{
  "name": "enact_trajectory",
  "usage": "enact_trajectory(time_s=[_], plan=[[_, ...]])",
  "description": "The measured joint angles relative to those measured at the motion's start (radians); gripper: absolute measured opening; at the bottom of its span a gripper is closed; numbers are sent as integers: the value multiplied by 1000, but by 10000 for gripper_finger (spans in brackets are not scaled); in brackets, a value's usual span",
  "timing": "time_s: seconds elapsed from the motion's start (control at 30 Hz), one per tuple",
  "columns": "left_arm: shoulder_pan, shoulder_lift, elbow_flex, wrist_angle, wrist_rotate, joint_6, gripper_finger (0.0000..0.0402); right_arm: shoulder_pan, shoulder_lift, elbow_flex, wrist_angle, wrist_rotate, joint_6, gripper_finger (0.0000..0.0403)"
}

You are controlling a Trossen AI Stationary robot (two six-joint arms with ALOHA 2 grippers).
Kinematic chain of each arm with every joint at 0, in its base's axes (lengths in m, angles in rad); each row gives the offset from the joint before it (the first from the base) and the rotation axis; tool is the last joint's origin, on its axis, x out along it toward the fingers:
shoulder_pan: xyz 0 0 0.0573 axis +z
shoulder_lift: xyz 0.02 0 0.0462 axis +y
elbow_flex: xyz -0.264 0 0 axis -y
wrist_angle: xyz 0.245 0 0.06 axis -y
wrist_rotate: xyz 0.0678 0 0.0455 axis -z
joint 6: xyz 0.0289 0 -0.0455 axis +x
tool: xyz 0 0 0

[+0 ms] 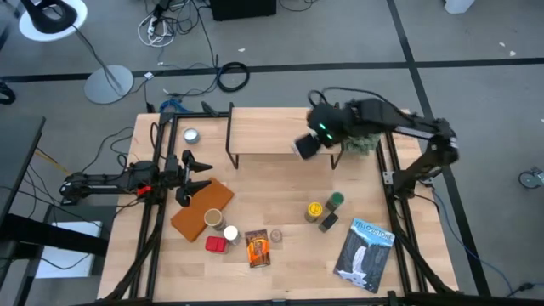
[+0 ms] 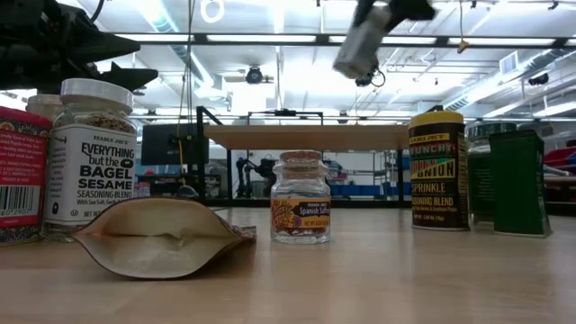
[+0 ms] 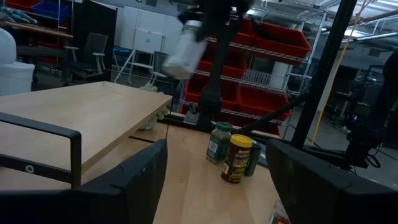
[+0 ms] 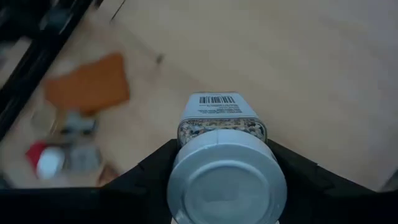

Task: Shelf spices
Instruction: Put the right white seasoning bottle on the shelf

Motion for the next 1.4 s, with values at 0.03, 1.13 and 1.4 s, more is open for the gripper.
enact_trajectory(time_s=[0.03,1.13,1.4], plan=[[0,0,0,0,0,0,278,-25,32,29,0,-1,-6,199],[0,0,0,-2,0,0,278,-396,426,420,-112,-194,161,230],[0,0,0,-2,0,0,278,-397,426,420,-112,-195,158,228]])
